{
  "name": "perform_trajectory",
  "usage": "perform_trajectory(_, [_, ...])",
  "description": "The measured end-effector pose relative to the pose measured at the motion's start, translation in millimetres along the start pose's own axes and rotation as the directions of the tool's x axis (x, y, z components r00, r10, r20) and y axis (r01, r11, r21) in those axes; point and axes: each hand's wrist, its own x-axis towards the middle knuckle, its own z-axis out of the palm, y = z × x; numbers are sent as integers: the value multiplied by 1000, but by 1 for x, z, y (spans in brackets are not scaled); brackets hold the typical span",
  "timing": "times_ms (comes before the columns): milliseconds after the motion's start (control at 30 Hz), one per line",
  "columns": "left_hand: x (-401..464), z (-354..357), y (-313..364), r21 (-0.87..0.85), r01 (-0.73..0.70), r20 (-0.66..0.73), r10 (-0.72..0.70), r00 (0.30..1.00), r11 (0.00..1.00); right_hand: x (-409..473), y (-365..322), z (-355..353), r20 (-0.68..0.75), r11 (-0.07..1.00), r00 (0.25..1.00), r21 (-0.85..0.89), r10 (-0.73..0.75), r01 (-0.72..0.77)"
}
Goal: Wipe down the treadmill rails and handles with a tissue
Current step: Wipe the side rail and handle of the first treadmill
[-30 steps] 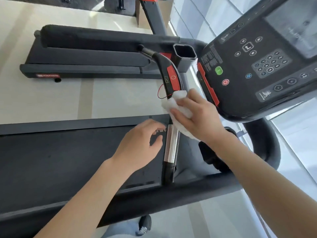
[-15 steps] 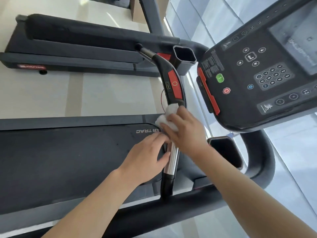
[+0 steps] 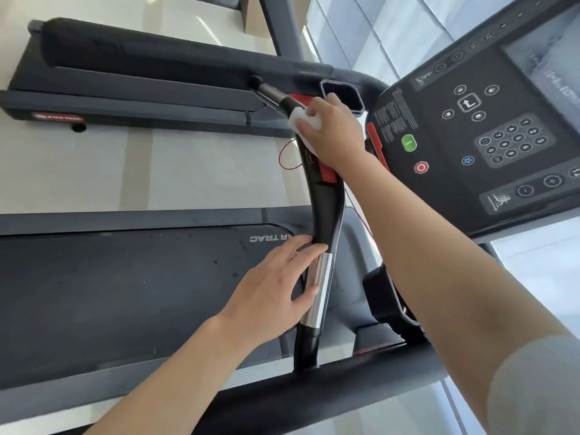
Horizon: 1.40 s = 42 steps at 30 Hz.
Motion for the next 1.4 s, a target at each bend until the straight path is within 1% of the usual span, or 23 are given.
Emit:
perform_trajectory(133, [-1, 0, -1, 2, 6, 1, -6, 1000, 1000, -27, 1, -3, 11, 999, 1000, 34, 7, -7])
perform_trajectory(200, [0, 0, -2, -1, 7, 0, -7, 1000, 1000, -64, 0, -10, -1, 997, 1000, 82, -6, 6])
perform_trajectory(300, [3, 1, 1, 3, 13, -19, -13, 1000, 1000, -126, -5, -21, -29, 982, 999, 186, 26, -21])
perform_trajectory(367, [3, 3, 5, 3, 21, -26, -21, 999, 1000, -147, -8, -23, -19, 973, 999, 227, 36, -31])
perform_trajectory(467, [5, 3, 6, 7, 19, -16, -18, 1000, 1000, -117, -5, -21, -20, 980, 999, 196, 46, -42])
perform_trajectory(667, [4, 2, 6, 20, 30, 0, -30, 1000, 999, 6, -1, -7, 69, 985, 990, 118, 122, -130])
perform_trajectory(767, [3, 1, 5, 25, 28, 5, -28, 1000, 999, 38, -13, -1, 131, 992, 987, 67, 95, -104])
perform_trajectory(867, [3, 1, 3, 31, 16, 0, -16, 1000, 999, 40, -17, -1, 122, 997, 990, 26, 71, -75])
perform_trajectory(1000, [2, 3, 3, 16, 18, -8, -18, 1000, 1000, 11, -10, -4, 112, 999, 993, 29, 24, -28])
perform_trajectory(1167, [3, 2, 4, 13, 21, -4, -21, 1000, 1000, -60, -3, -4, -39, 988, 995, 128, 94, -88])
perform_trajectory(1233, [4, 1, 5, 10, 23, -5, -23, 1000, 1000, -87, -5, -11, -50, 973, 991, 202, 127, -115])
perform_trajectory(1300, [4, 1, 5, 7, 28, -6, -28, 1000, 1000, -116, -11, -17, -28, 945, 984, 284, 179, -164])
perform_trajectory(1400, [5, 0, 6, -5, 31, -11, -32, 999, 999, -165, -19, -16, -37, 929, 980, 329, 194, -172])
